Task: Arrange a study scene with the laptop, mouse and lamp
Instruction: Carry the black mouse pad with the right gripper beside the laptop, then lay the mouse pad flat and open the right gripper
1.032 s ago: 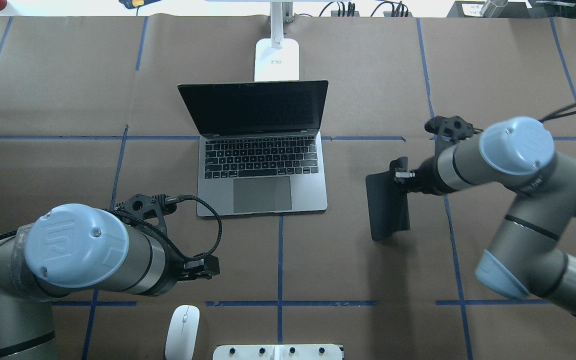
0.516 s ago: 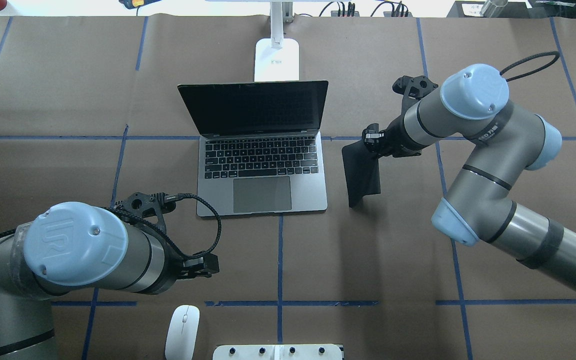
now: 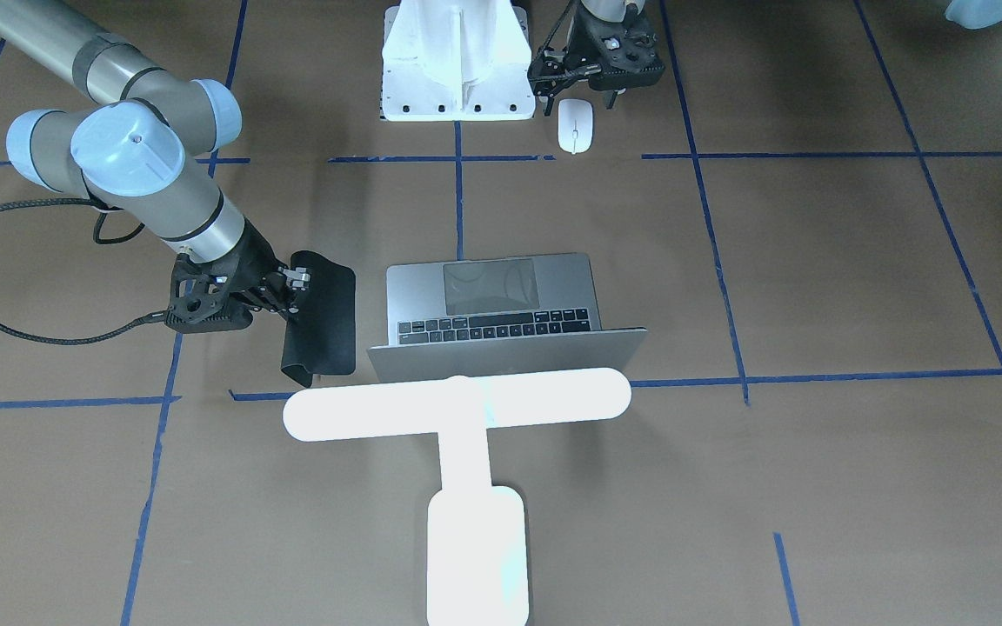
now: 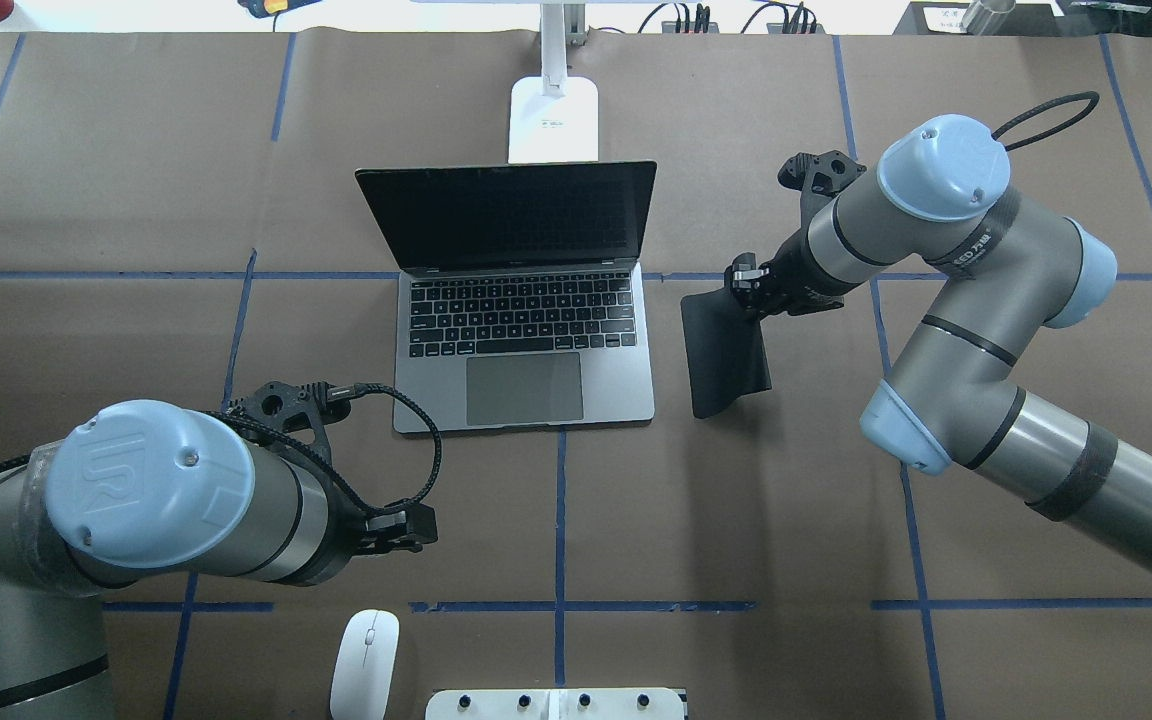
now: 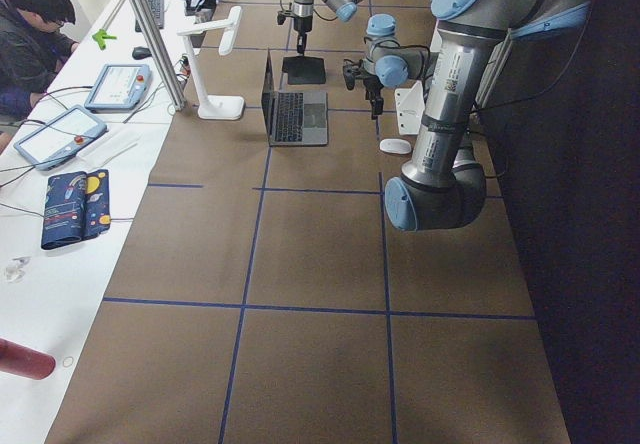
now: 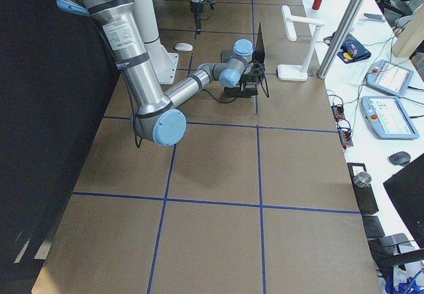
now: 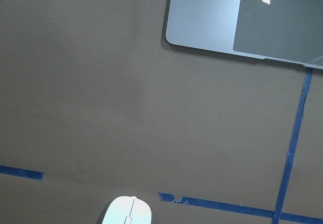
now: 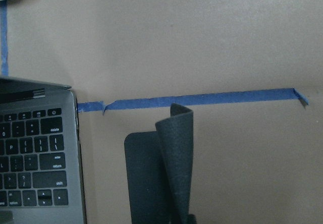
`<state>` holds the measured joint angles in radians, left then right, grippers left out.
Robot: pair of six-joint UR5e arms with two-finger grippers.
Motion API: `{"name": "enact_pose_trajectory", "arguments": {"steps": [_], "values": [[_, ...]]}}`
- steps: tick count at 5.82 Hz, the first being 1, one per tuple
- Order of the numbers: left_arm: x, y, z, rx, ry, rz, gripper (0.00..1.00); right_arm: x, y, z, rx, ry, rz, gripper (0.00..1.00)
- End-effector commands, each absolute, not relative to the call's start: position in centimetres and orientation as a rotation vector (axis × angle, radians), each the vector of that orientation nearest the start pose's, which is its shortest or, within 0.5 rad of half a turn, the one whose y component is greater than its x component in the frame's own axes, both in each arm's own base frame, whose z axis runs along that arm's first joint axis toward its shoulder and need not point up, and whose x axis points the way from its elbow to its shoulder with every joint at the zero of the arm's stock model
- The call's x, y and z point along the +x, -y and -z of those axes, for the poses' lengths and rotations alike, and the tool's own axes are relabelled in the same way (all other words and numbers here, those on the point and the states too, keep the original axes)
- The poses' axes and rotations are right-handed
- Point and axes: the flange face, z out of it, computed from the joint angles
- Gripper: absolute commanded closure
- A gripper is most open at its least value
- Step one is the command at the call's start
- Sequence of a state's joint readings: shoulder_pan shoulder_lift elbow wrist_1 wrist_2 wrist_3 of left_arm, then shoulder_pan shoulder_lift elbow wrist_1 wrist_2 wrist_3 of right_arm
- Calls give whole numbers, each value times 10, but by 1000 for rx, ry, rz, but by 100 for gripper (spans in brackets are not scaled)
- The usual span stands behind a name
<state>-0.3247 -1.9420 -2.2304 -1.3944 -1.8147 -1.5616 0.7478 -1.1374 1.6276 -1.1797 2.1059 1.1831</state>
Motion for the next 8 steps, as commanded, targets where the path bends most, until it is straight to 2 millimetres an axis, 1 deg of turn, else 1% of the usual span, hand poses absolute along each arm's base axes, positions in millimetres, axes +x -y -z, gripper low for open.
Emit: {"name": "enact_pose_trajectory", "arguments": {"steps": [1, 2, 3, 4, 5, 6, 7, 8], "values": [[433, 261, -210, -84, -877, 191, 0, -421, 507, -346, 23, 993, -78, 35], [434, 262, -211, -85, -876, 191, 0, -413, 513, -347, 17, 995, -88, 0], [435, 262, -212, -85, -871, 191, 0, -408, 516, -347, 27, 994, -83, 0], [435, 262, -217, -82, -866, 183, 0, -391, 526, -351, 18, 996, -103, 0], [443, 261, -223, -87, -854, 173, 0, -362, 540, -355, -32, 967, -149, 0], [446, 257, -231, -73, -843, 119, 0, -340, 544, -348, -44, 923, -152, 0], [443, 254, -251, -47, -837, 49, 0, -318, 544, -342, -37, 860, -114, 0], [447, 237, -268, -60, -833, 19, 0, -284, 543, -328, -23, 820, -81, 0]]}}
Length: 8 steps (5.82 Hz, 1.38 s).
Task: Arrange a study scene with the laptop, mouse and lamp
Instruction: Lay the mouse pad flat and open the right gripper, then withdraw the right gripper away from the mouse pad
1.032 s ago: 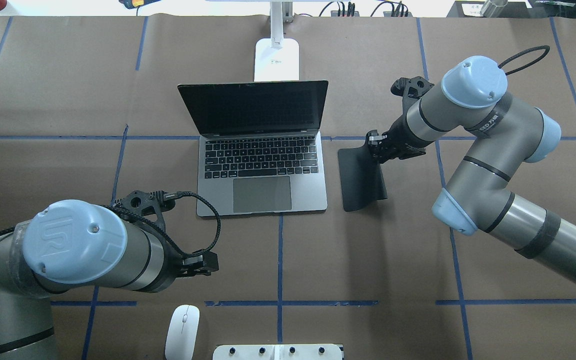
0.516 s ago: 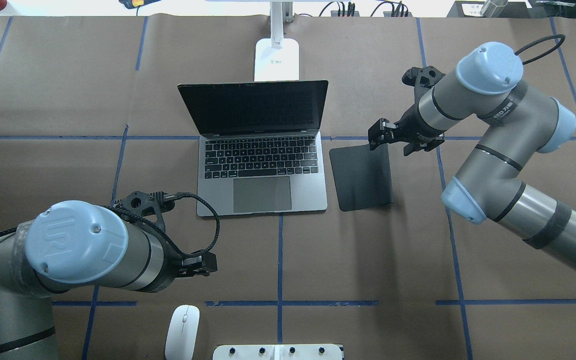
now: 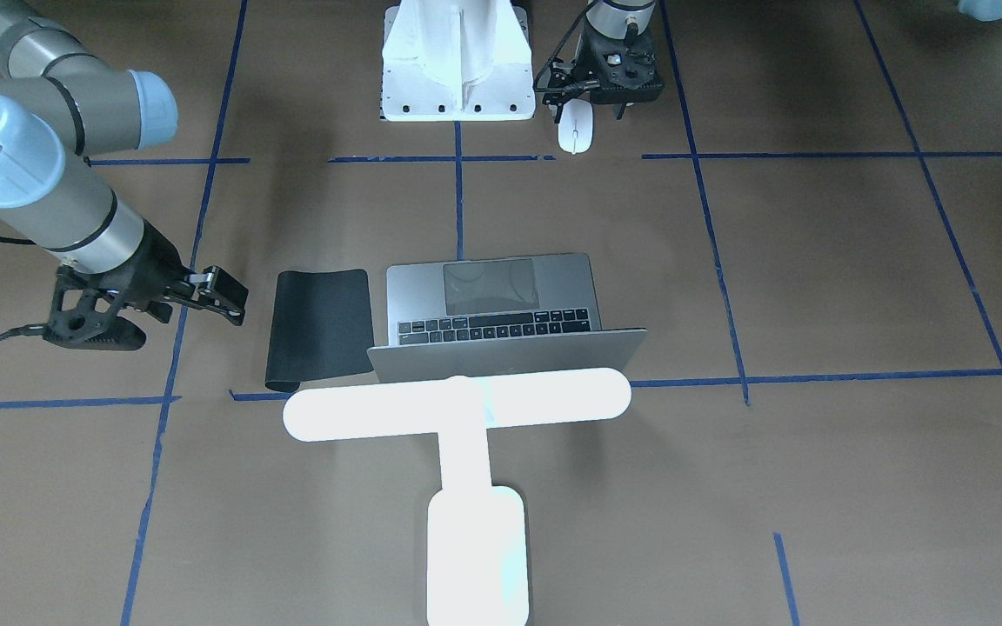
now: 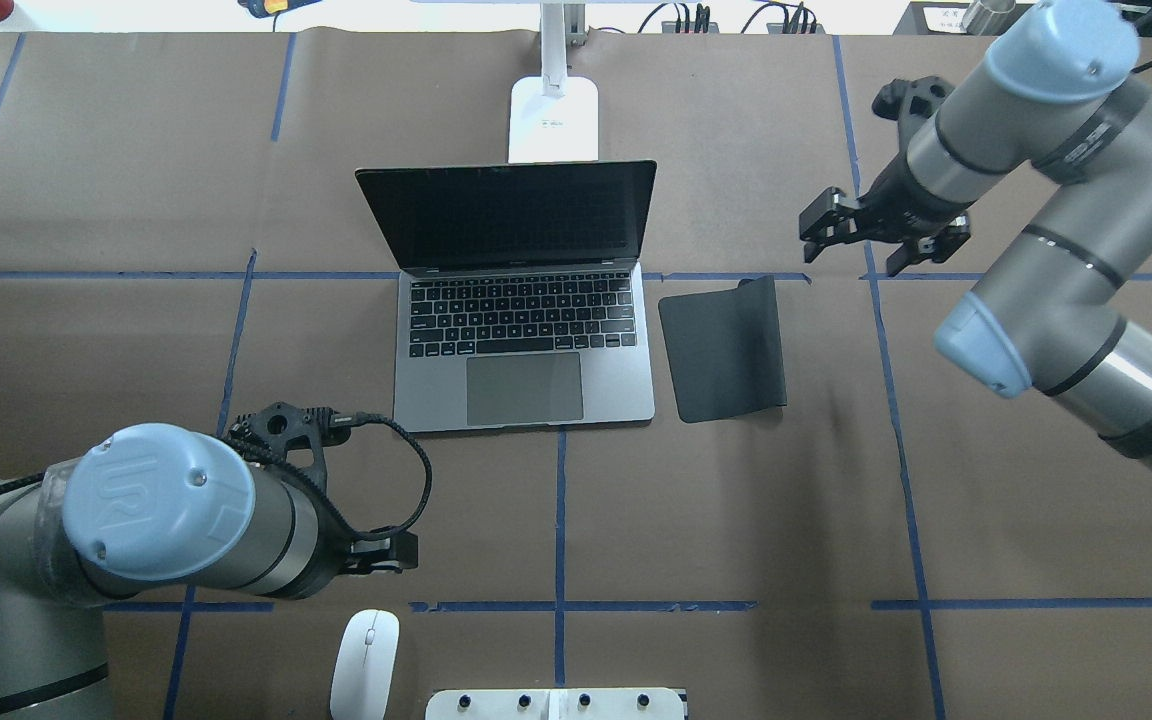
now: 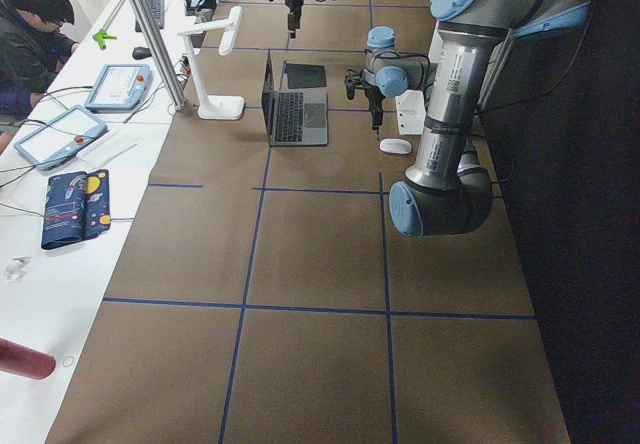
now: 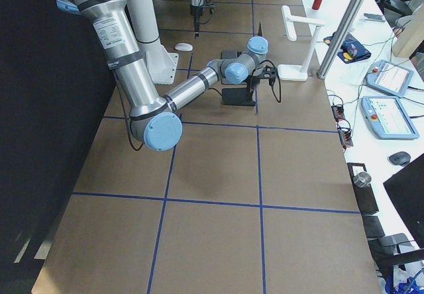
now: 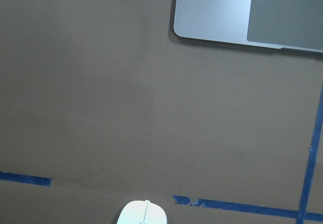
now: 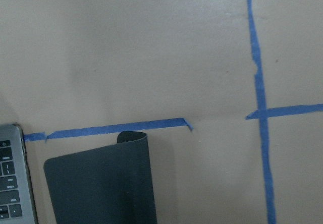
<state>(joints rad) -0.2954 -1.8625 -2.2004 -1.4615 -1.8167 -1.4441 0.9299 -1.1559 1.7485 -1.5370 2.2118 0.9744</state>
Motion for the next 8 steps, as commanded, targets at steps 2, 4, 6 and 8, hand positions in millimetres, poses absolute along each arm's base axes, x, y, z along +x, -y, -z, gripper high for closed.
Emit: {"name": "enact_pose_trajectory", "arguments": {"steps": [2, 4, 6, 8], "values": [[467, 202, -283, -22, -792, 0, 0, -213, 537, -353, 14, 767, -3, 0], [493, 168, -292, -58, -765, -10, 0, -170, 513, -383, 27, 752, 12, 0], [513, 159, -305, -42, -750, -14, 0, -130, 498, -415, 44, 726, 60, 0], [526, 158, -313, -39, -774, -22, 0, -130, 498, -416, 44, 725, 62, 0]]}}
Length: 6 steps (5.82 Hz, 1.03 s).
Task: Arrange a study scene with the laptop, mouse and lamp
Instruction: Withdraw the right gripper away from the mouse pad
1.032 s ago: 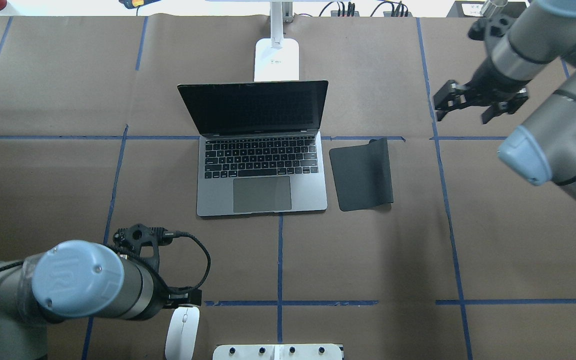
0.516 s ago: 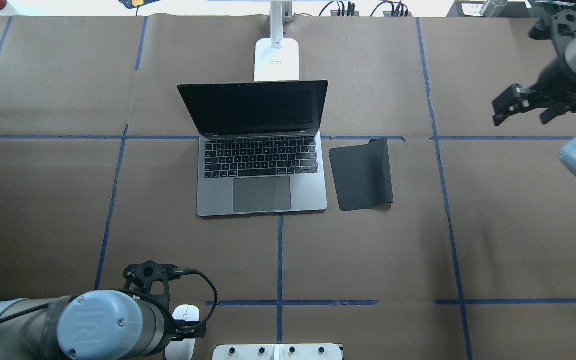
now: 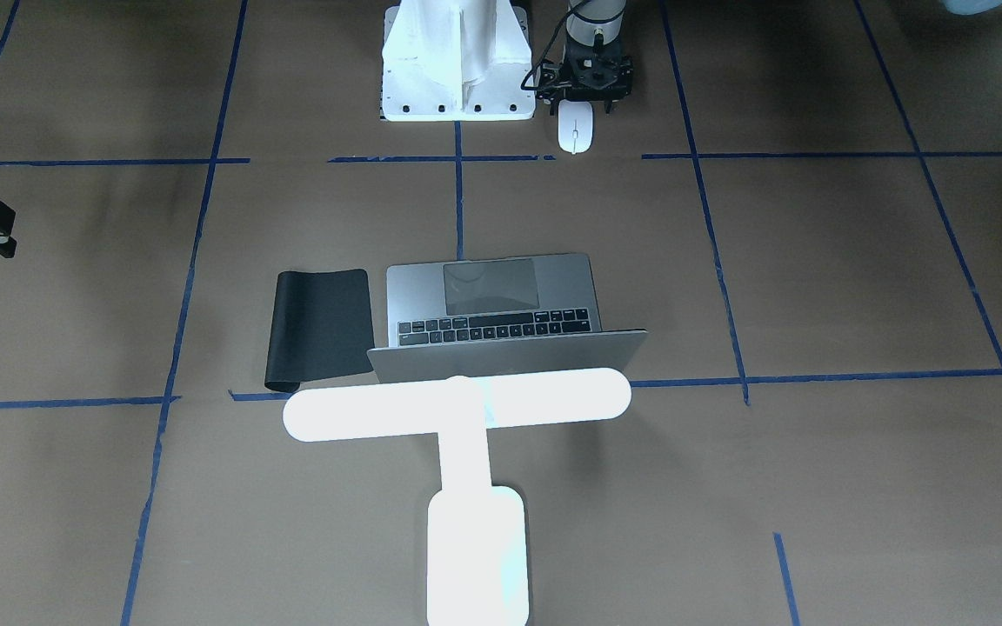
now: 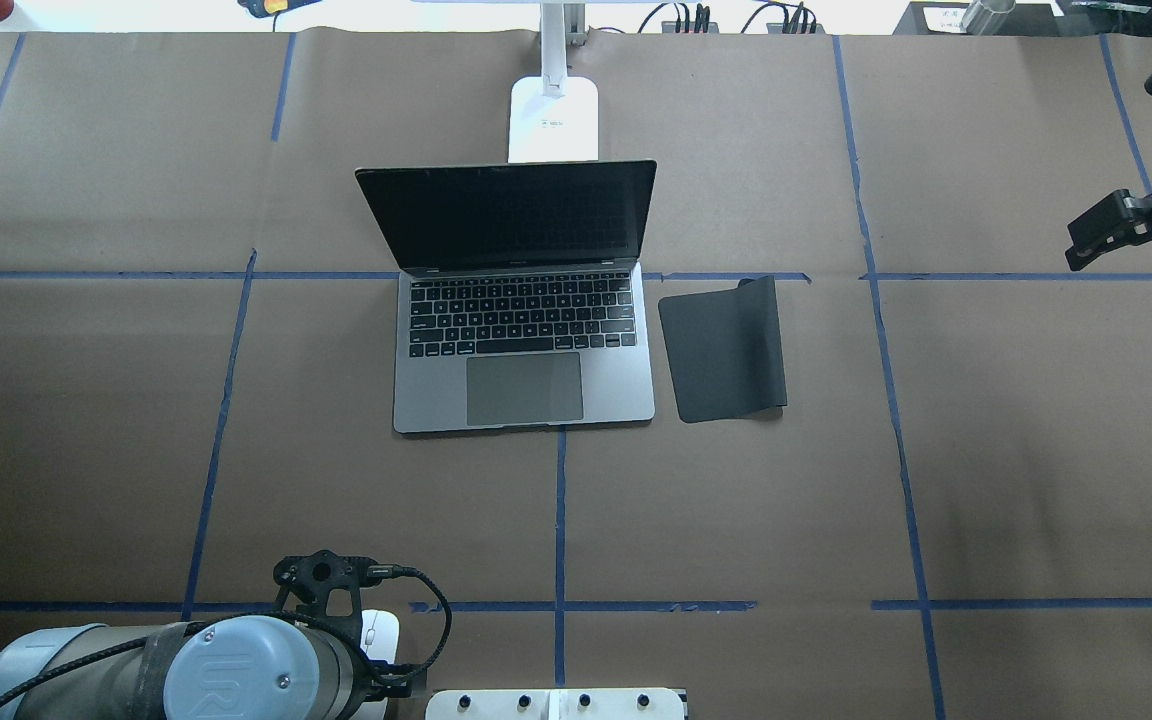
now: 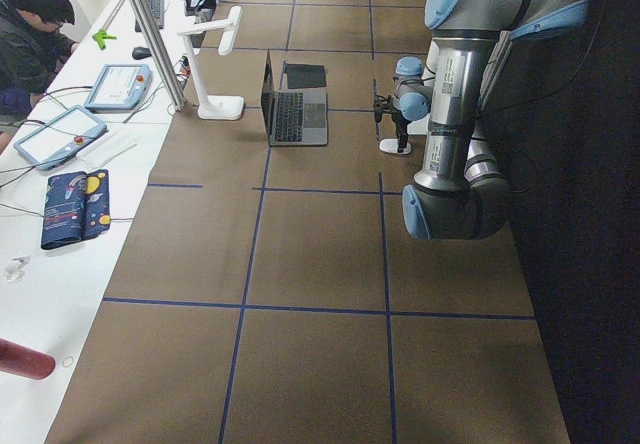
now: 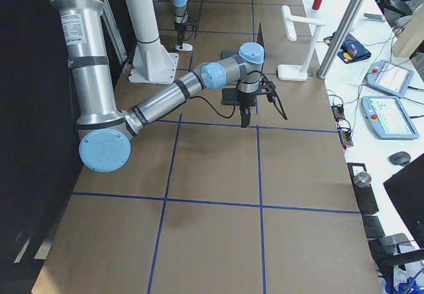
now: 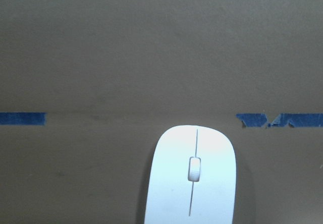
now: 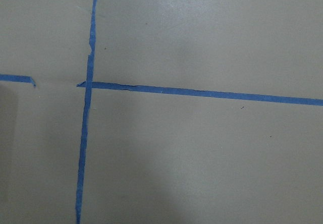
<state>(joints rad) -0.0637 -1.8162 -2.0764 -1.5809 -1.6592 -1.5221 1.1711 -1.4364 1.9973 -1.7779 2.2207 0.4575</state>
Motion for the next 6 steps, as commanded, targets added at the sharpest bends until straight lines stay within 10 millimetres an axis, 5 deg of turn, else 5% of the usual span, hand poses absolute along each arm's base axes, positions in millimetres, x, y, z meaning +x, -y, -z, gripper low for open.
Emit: {"name": "enact_pose_trajectory", "arguments": {"steps": [1, 4, 5, 6], "values": [[527, 159, -314, -39, -772, -19, 0, -130, 498, -416, 43, 724, 60, 0], [537, 159, -324, -41, -749, -21, 0, -130, 498, -418, 39, 723, 58, 0], [539, 159, -317, -41, -761, -19, 25, -130, 498, -418, 39, 723, 58, 0], [540, 160, -312, -41, -768, -16, 66, -130, 498, -419, 38, 722, 58, 0]]}}
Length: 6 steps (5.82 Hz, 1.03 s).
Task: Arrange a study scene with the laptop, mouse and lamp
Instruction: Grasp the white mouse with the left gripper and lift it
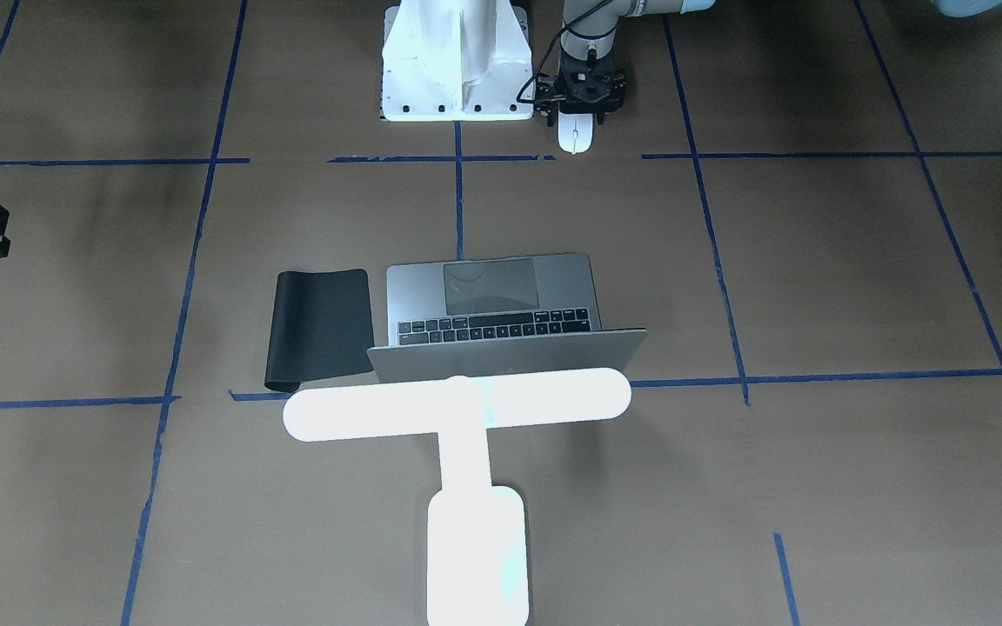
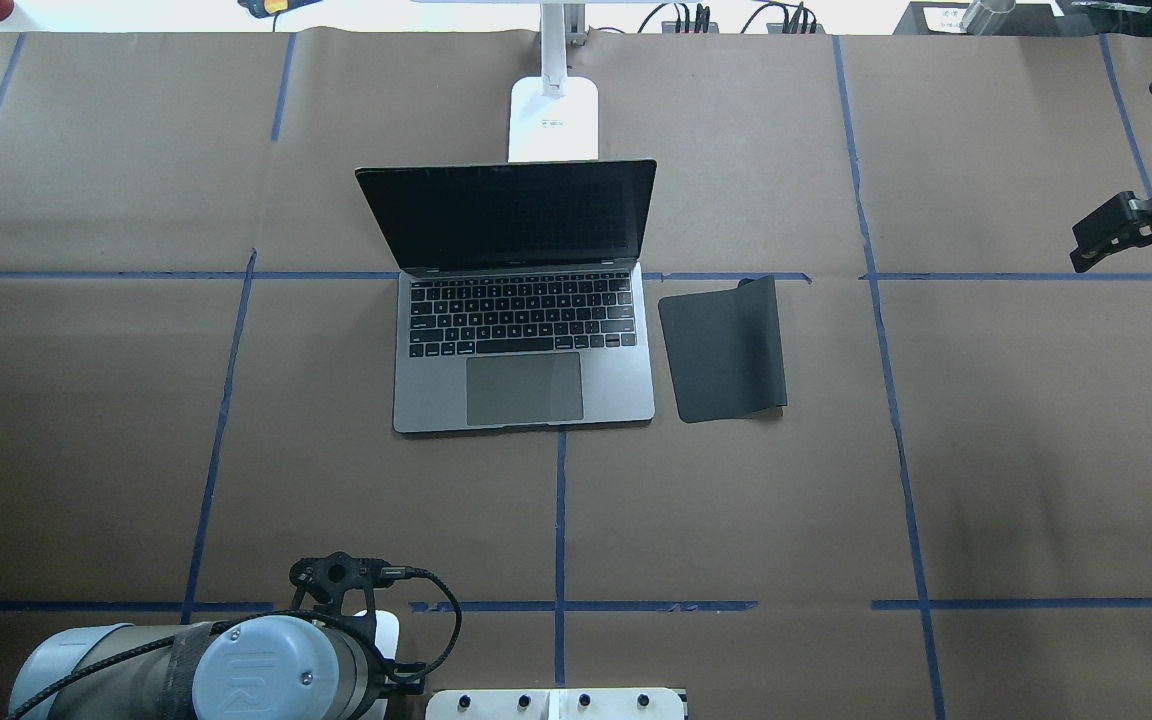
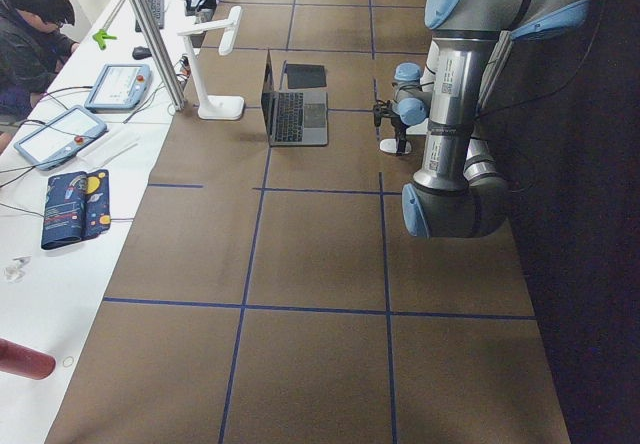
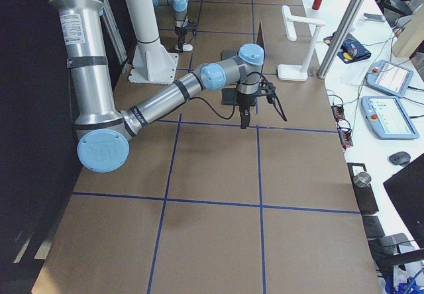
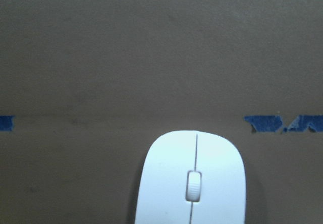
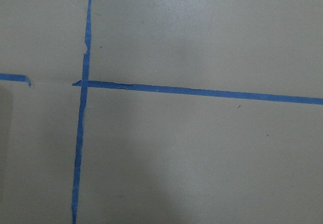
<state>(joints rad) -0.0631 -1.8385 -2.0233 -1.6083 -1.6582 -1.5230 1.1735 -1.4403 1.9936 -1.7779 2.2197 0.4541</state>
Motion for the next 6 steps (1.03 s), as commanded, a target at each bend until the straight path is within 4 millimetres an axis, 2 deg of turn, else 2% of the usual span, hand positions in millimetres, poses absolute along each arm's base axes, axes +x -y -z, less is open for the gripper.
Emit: {"name": "enact_pose_trajectory", "arguments": {"steps": [1, 2, 3, 4, 5, 6], "values": [[539, 162, -311, -36, -770, -14, 92, -130, 498, -419, 38, 722, 58, 0], [530, 174, -304, -30, -783, 7, 98, -129, 499, -419, 38, 722, 56, 0], [518, 190, -296, -16, -798, 30, 99, -129, 499, -420, 38, 723, 56, 0], [509, 214, -293, 1, -793, 66, 100, -121, 496, -428, 31, 722, 59, 0], [510, 235, -262, 51, -810, 25, 100, -102, 491, -445, 31, 722, 79, 0], [515, 259, -208, 77, -817, 39, 100, -79, 480, -474, 3, 744, 93, 0]]}}
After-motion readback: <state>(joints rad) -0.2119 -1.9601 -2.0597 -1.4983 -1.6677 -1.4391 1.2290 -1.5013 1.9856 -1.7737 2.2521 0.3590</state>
